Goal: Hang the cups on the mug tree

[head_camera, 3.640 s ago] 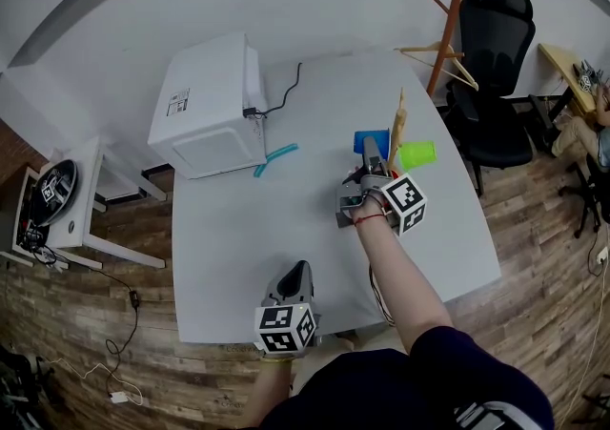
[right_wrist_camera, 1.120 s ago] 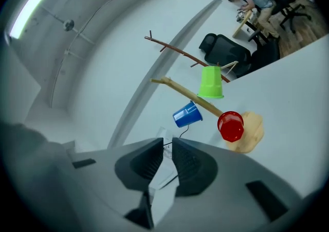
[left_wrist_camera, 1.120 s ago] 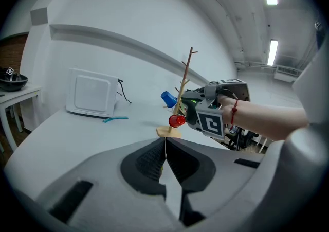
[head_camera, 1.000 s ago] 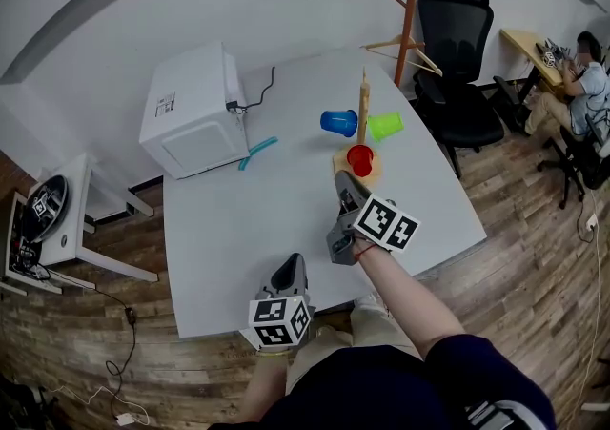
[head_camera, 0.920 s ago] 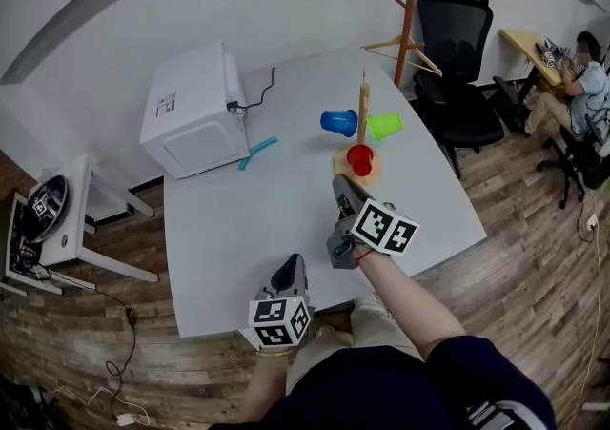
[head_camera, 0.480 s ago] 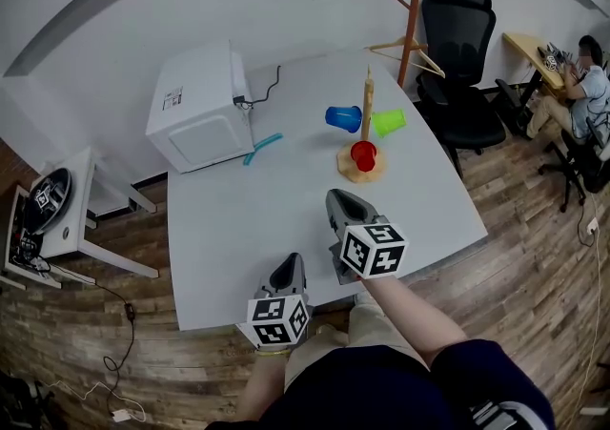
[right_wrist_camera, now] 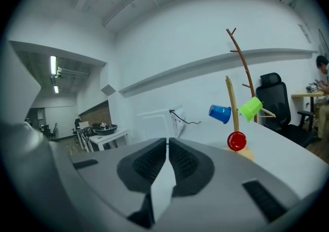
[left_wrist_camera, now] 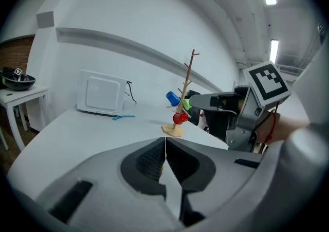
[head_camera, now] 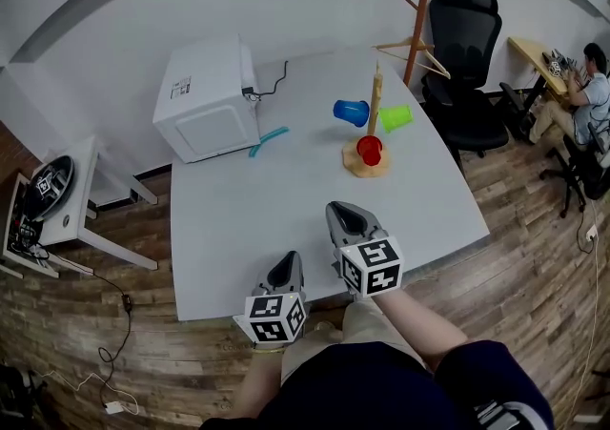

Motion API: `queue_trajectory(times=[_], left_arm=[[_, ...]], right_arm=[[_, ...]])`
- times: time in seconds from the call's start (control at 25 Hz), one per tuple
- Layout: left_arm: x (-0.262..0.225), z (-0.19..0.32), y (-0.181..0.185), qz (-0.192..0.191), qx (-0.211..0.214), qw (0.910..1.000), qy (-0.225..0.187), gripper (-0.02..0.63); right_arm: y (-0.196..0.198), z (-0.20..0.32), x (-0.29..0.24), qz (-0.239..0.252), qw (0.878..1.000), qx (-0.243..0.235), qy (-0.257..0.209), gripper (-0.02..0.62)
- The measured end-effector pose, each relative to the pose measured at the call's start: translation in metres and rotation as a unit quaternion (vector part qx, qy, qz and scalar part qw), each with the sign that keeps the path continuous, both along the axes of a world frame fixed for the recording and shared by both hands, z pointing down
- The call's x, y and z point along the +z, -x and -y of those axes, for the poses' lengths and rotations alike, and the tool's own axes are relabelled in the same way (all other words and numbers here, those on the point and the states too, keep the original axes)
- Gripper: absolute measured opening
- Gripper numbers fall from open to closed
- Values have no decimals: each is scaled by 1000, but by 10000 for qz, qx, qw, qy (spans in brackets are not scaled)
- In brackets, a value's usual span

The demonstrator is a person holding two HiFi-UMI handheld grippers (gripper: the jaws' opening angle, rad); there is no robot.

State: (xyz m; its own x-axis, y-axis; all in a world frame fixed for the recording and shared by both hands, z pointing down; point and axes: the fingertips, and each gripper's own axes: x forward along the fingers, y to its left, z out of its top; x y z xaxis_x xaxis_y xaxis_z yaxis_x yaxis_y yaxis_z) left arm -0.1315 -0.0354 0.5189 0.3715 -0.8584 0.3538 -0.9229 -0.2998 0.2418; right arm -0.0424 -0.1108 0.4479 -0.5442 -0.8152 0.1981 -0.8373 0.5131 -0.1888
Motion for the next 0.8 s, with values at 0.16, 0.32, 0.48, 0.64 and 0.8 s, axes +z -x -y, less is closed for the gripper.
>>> queue_trajectory(times=[0.16, 0.32, 0.48, 0.64, 0.8], left_arm=[[2, -4, 5, 0, -40, 10000, -6, 20], [2, -8, 11, 18, -66, 10000, -8, 20], [2, -13, 16, 28, -85, 10000, -14, 20], [4, -16, 20, 35, -98, 9999, -5, 21], [8, -19, 22, 20, -112, 9999, 46, 20]], right_arm=[[2, -10, 8, -166, 9998, -97, -27, 38], [7, -22, 16, -353, 9991, -211, -59, 38], [11, -33, 18, -417, 9985, -353, -97, 38], [16, -43, 17, -442, 9976, -508, -157, 38], [15, -50, 19, -417, 9973, -593, -129, 38]])
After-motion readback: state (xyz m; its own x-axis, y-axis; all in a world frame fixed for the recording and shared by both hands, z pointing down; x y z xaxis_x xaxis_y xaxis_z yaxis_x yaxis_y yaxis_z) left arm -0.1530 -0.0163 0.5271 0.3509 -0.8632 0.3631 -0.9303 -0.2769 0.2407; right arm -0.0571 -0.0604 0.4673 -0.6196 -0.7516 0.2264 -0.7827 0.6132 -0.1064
